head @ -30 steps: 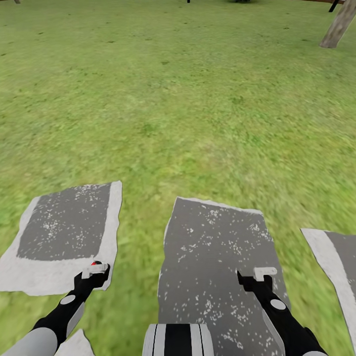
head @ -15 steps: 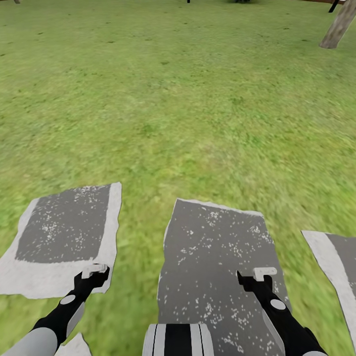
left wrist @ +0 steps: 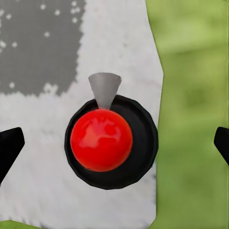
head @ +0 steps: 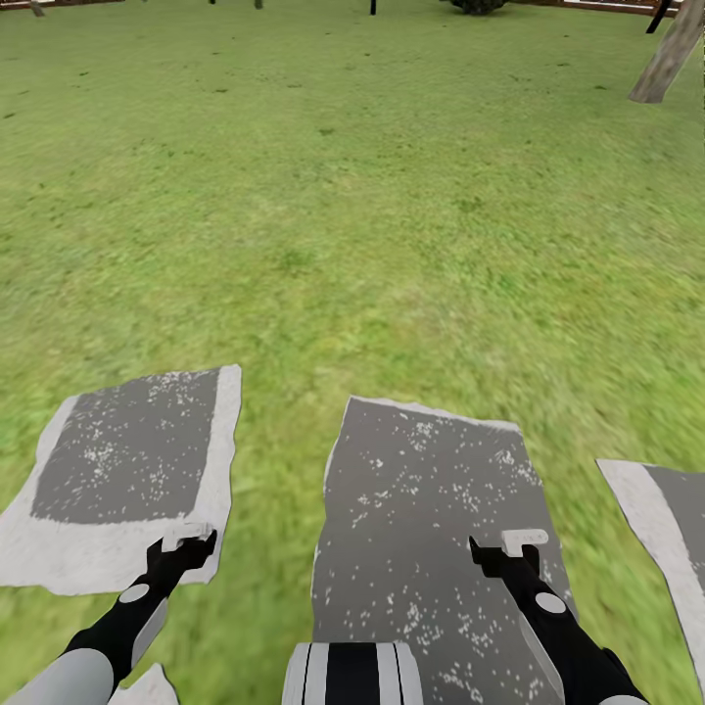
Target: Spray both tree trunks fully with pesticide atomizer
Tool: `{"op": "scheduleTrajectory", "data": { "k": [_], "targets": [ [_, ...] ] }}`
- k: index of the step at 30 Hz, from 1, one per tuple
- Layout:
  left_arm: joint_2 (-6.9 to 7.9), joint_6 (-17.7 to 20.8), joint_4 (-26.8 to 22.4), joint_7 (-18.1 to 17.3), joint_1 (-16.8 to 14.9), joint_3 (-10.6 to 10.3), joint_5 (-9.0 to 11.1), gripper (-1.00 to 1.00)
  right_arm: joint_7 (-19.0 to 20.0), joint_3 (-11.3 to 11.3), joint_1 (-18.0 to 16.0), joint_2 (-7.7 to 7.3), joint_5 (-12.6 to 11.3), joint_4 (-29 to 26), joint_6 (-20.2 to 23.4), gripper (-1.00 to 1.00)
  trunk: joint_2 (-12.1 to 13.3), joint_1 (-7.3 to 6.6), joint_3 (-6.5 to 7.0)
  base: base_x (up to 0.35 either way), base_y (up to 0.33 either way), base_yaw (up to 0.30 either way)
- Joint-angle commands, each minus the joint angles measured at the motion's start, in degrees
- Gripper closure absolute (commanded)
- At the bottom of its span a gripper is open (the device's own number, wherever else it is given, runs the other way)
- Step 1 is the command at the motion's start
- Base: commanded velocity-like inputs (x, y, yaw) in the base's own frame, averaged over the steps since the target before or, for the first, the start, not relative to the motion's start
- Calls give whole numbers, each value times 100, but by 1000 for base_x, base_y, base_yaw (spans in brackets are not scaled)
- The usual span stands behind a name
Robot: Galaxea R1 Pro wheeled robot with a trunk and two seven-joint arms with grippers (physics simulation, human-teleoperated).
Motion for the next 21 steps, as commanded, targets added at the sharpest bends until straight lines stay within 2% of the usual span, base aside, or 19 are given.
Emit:
{"op": "scheduleTrajectory", "data": {
  "k": [1, 21],
  "targets": [
    [-4, -15, 6, -41, -3, 42, -4, -100, -1, -2, -2, 0, 0, 3, -19, -100, -1, -1, 6, 0, 0, 0],
    [-3, -20, 9, -40, 3, 42, -4, -100, -1, -2, -2, 0, 0, 3, -17, -100, -1, -1, 43, 0, 0, 0]
  ]
}}
